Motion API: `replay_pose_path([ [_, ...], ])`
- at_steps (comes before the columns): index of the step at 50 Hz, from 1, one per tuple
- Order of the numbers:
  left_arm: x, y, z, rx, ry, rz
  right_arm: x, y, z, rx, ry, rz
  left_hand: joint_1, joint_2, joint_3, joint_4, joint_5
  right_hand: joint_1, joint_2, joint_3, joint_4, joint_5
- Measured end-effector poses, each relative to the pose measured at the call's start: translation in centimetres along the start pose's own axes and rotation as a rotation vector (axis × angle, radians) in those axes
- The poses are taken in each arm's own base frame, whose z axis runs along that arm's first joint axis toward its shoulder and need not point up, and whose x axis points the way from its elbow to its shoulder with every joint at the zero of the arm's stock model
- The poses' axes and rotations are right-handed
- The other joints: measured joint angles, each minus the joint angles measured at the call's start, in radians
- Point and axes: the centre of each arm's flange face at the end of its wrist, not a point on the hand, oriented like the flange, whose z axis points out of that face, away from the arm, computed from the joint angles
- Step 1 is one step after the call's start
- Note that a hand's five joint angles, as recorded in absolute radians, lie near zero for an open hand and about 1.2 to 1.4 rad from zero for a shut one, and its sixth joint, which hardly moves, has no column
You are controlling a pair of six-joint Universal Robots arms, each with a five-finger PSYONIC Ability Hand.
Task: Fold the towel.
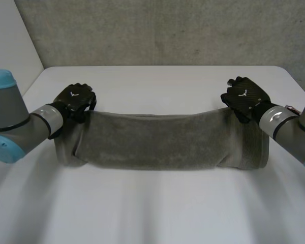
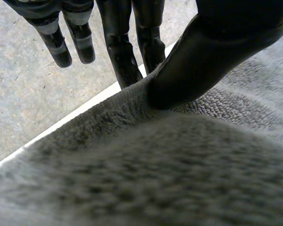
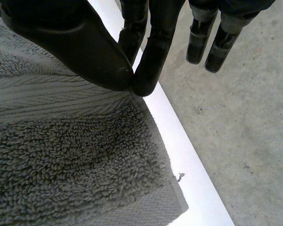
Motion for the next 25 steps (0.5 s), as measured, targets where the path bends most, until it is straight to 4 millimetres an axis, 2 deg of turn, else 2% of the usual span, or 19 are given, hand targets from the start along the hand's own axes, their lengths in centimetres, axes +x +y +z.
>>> replay_pose_path([
  [8,0.1,0.4,1.7,0.076,-0.029,0.040,-0.6,1.4,1.7,0.003,0.026,-0.009,0.000,0.000,0.000,0.000,0.000,0.000,0.000,0.000,0.000,0.000],
  [25,0.0,0.3,3.7,0.147,-0.089,0.079,-0.1,2.1,4.3,0.056,0.092,-0.047,0.000,0.000,0.000,0.000,0.000,-0.001,0.000,0.000,0.000,0.000],
])
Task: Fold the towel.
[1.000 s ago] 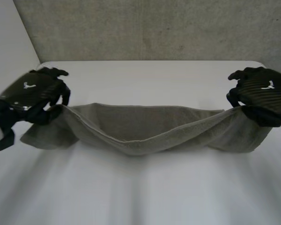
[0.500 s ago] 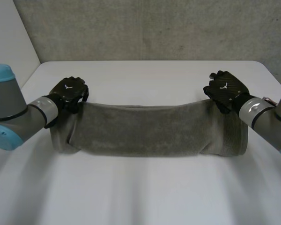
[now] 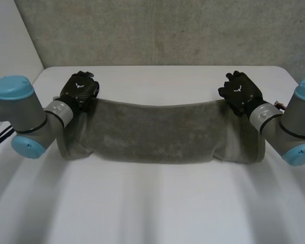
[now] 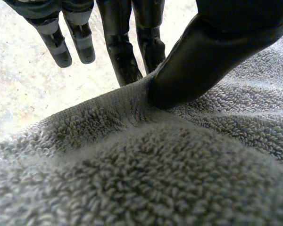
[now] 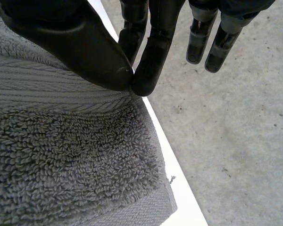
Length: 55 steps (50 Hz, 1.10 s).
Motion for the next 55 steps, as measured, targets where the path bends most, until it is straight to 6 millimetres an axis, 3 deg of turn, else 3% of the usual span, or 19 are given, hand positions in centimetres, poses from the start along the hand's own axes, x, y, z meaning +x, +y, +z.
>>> replay_pose_path([
  [16,1.1,1.9,0.5,-0.031,0.020,-0.012,-1.8,3.0,2.0,-0.020,-0.026,0.006,0.000,0.000,0.000,0.000,0.000,-0.001,-0.001,0.000,0.000,0.000],
  [18,1.2,2.0,0.4,-0.035,0.024,-0.013,-1.9,3.2,2.1,-0.022,-0.028,0.006,-0.002,-0.002,0.000,0.000,0.000,-0.075,-0.101,0.000,0.000,-0.109],
  [23,1.7,1.8,0.0,-0.044,0.034,-0.015,-1.7,3.0,2.1,-0.019,-0.024,0.002,-0.509,-0.549,0.000,0.000,-0.556,-0.494,-0.512,0.000,0.000,-0.551],
  [28,1.6,0.8,-0.5,-0.038,0.026,-0.007,-0.9,2.0,1.9,-0.002,-0.005,-0.009,-0.679,-0.733,0.000,0.000,-0.760,-0.898,-0.914,0.000,0.000,-1.021],
  [31,1.4,-0.1,-0.7,-0.030,0.006,0.001,-0.1,1.0,1.7,0.014,0.013,-0.015,-0.704,-0.757,0.000,0.000,-0.789,-1.033,-1.068,0.000,0.000,-1.120],
  [36,0.8,-1.9,-1.5,-0.018,-0.043,0.010,1.6,-1.2,1.1,0.051,0.058,-0.022,-0.749,-0.807,0.000,0.000,-0.841,-1.065,-1.092,0.000,0.000,-1.120],
  [41,0.7,-3.9,-3.1,-0.008,-0.068,0.011,3.2,-3.8,-0.7,0.082,0.094,0.015,-0.767,-0.831,0.000,0.000,-0.868,-1.065,-1.092,0.000,0.000,-1.120],
  [47,1.8,-5.7,-6.6,-0.026,-0.054,-0.002,3.9,-6.3,-4.7,0.076,0.095,0.125,-0.767,-0.831,0.000,0.000,-0.872,-1.065,-1.092,0.000,0.000,-1.120],
  [55,3.6,-6.2,-11.4,-0.074,-0.026,-0.026,1.8,-5.9,-9.6,-0.076,0.006,0.246,-0.767,-0.832,0.000,0.000,-0.871,-1.065,-1.092,0.000,0.000,-1.120],
])
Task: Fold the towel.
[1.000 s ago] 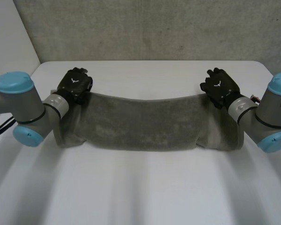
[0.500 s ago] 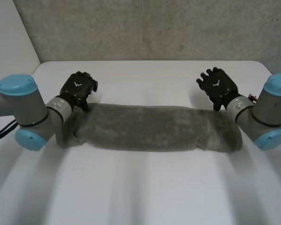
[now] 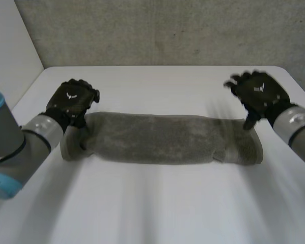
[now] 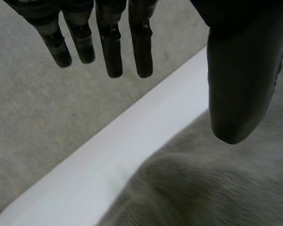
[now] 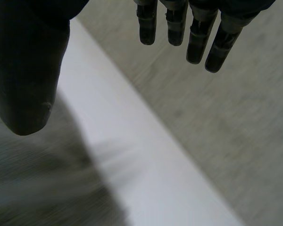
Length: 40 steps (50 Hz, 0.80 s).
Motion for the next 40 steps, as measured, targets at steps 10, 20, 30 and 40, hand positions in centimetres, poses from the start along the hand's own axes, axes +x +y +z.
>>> replay_pose_path([
  [10,1.2,1.3,-2.6,-0.054,0.019,-0.092,-2.0,4.2,-2.7,-0.222,-0.070,0.094,0.000,0.000,0.000,0.000,0.002,0.000,0.000,0.000,0.000,0.000],
  [20,1.3,1.9,-2.6,-0.058,0.012,-0.146,-2.8,8.0,-0.7,-0.197,-0.034,0.059,0.000,0.000,0.000,0.000,0.002,0.134,0.129,0.000,0.000,0.163],
  [30,1.4,2.3,-2.7,-0.056,-0.007,-0.140,-3.2,10.3,0.3,-0.210,-0.031,-0.030,0.000,0.000,0.000,0.000,0.001,0.788,0.789,0.000,0.000,0.784],
  [40,1.5,2.5,-2.8,-0.059,-0.010,-0.139,-2.3,10.9,0.4,-0.227,-0.008,-0.062,0.000,0.000,0.000,0.000,0.001,1.048,1.025,0.000,0.000,1.078],
])
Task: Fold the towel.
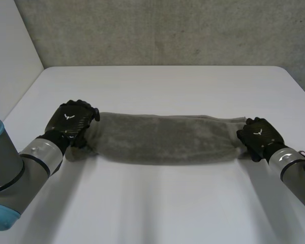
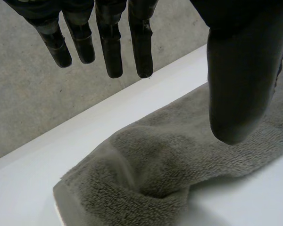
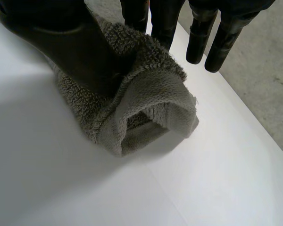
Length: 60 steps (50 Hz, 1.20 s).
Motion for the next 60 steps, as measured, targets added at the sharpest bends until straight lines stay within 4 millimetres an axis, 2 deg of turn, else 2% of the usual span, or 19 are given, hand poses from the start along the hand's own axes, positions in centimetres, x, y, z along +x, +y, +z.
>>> replay_pose_path([
  [4,-0.1,0.0,0.0,-0.001,-0.005,0.000,0.9,0.4,0.0,-0.014,0.021,-0.009,0.000,0.000,0.000,0.000,0.000,0.000,0.000,0.000,0.000,0.000],
  [9,-0.2,0.0,0.0,-0.003,-0.013,-0.001,3.1,1.0,0.0,-0.031,0.073,-0.081,0.000,0.000,0.000,0.000,0.000,0.000,0.000,0.000,0.000,0.000],
  [18,-0.4,0.2,-0.1,-0.008,-0.018,-0.003,9.6,1.4,0.0,-0.046,0.228,-0.304,0.000,0.000,0.000,0.000,0.000,0.002,0.000,0.000,0.000,0.000],
  [23,-0.3,0.2,-0.1,-0.008,-0.015,-0.003,11.5,0.4,-0.2,-0.010,0.263,-0.375,0.000,-0.001,0.000,0.000,-0.001,0.002,0.000,0.000,0.000,0.000],
  [26,-0.1,0.2,0.0,-0.006,-0.010,-0.003,11.4,0.0,-0.4,0.004,0.252,-0.382,0.000,-0.001,0.000,0.000,0.000,0.002,0.000,0.000,0.000,0.000],
  [29,0.5,0.1,0.0,0.002,0.007,-0.006,10.4,-0.4,-0.6,0.013,0.215,-0.374,0.000,-0.001,0.000,0.000,0.000,0.002,0.001,0.000,0.000,0.000],
  [36,4.2,-0.1,-0.5,0.014,0.098,-0.067,8.0,-0.7,-1.0,0.008,0.139,-0.350,0.000,0.001,0.000,0.000,0.031,0.002,0.004,0.000,0.000,0.002],
  [46,8.8,0.4,-2.0,-0.024,0.078,-0.140,7.2,-0.4,-1.1,-0.006,0.114,-0.337,0.078,0.084,0.000,0.000,0.130,0.002,0.004,0.000,0.000,0.002],
  [51,11.1,1.6,-2.4,-0.056,0.053,-0.115,7.1,-0.2,-1.1,-0.008,0.110,-0.334,0.085,0.094,0.000,0.000,0.140,0.002,0.004,0.000,0.000,0.002],
  [60,12.6,4.3,-1.1,-0.117,0.007,-0.080,6.8,-0.1,-1.3,-0.013,0.101,-0.326,0.085,0.095,0.000,0.000,0.141,0.002,0.004,0.000,0.000,0.002],
])
